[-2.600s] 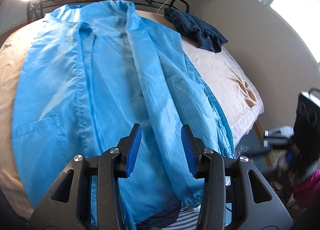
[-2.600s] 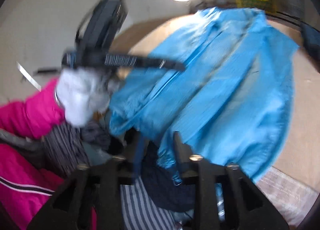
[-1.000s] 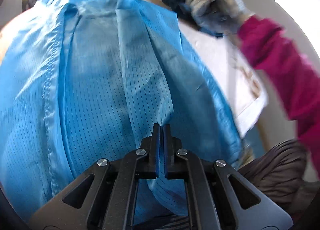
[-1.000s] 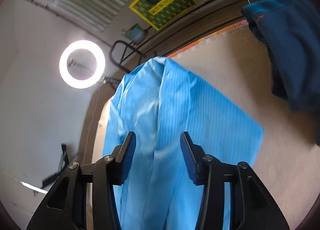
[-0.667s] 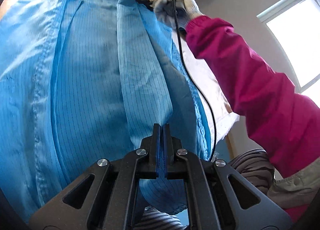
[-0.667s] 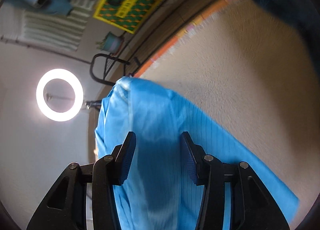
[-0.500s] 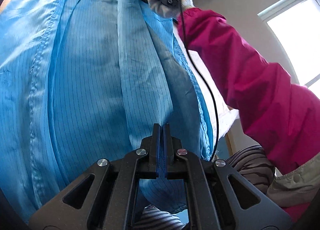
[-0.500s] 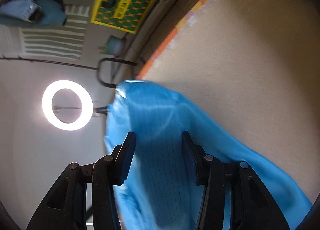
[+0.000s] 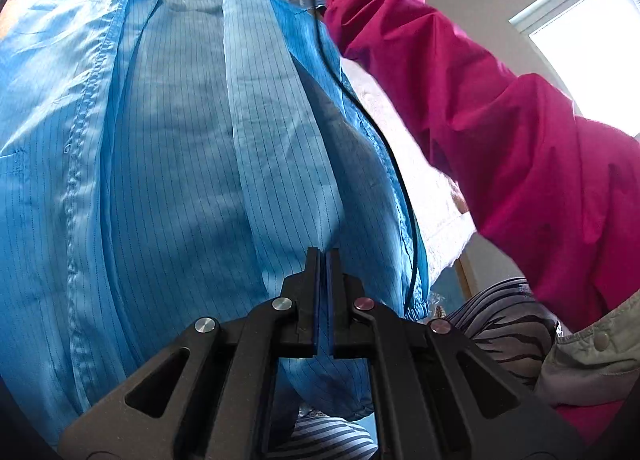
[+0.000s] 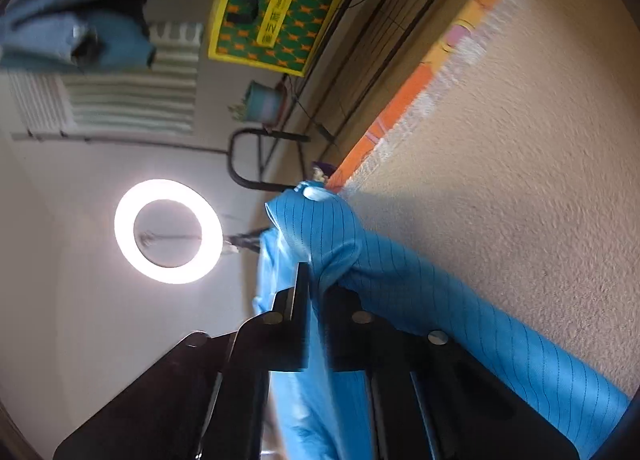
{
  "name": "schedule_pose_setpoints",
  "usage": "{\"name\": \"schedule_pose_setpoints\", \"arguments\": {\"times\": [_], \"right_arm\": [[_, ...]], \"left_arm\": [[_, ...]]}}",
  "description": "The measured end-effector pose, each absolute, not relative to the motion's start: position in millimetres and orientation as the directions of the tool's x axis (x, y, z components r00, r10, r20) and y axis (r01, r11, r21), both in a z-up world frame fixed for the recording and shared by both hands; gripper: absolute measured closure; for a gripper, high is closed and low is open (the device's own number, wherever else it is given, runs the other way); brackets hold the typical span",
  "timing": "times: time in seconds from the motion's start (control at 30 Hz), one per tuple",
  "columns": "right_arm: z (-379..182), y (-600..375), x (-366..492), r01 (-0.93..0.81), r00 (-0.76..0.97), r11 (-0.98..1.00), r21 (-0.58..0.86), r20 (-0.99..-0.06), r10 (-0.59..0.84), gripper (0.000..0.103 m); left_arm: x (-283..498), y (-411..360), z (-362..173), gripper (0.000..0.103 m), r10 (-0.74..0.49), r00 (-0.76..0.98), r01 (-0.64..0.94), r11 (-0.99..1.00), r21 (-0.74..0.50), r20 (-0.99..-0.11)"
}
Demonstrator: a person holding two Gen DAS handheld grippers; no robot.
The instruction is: Fold large clothes
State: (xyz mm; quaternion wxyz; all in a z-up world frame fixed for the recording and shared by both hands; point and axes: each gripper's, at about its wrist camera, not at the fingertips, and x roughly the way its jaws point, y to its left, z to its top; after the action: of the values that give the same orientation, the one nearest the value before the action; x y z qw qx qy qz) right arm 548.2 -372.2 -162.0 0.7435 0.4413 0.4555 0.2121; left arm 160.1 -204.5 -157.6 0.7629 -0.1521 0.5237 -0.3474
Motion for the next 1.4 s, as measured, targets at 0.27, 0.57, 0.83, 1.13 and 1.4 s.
{"name": "schedule_pose_setpoints", "arguments": {"times": [0.27, 0.57, 0.83, 1.13, 1.4], "right_arm": [[-90, -290, 532, -0.289, 0.483, 0.957, 0.002, -0.863, 0.147, 0.103], [-120, -238, 528, -0.427, 0.519, 0.872, -0.241, -0.854, 0.018, 0.101], [-81, -288, 554, -0.391, 0.406, 0.876, 0.283, -0.801, 0.440, 0.065], [-85, -310, 562, -0.348, 0.354, 0.854, 0.386, -0.790, 0.501, 0.063], [-112, -371, 584, -0.149, 0.418, 0.813, 0.563, -0.709, 0.568, 0.063]], "left_arm": [[160, -201, -160, 0.103, -0.691, 0.198, 0.366, 0.710, -0.602, -0.695], [159, -199, -163, 0.103, -0.687, 0.196, 0.353, 0.715, -0.603, -0.700], [163, -182, -170, 0.103, -0.685, 0.201, 0.314, 0.722, -0.617, -0.700], [168, -168, -176, 0.103, -0.668, 0.218, 0.290, 0.741, -0.606, -0.712], [171, -171, -186, 0.103, -0.658, 0.200, 0.266, 0.750, -0.606, -0.726]]}}
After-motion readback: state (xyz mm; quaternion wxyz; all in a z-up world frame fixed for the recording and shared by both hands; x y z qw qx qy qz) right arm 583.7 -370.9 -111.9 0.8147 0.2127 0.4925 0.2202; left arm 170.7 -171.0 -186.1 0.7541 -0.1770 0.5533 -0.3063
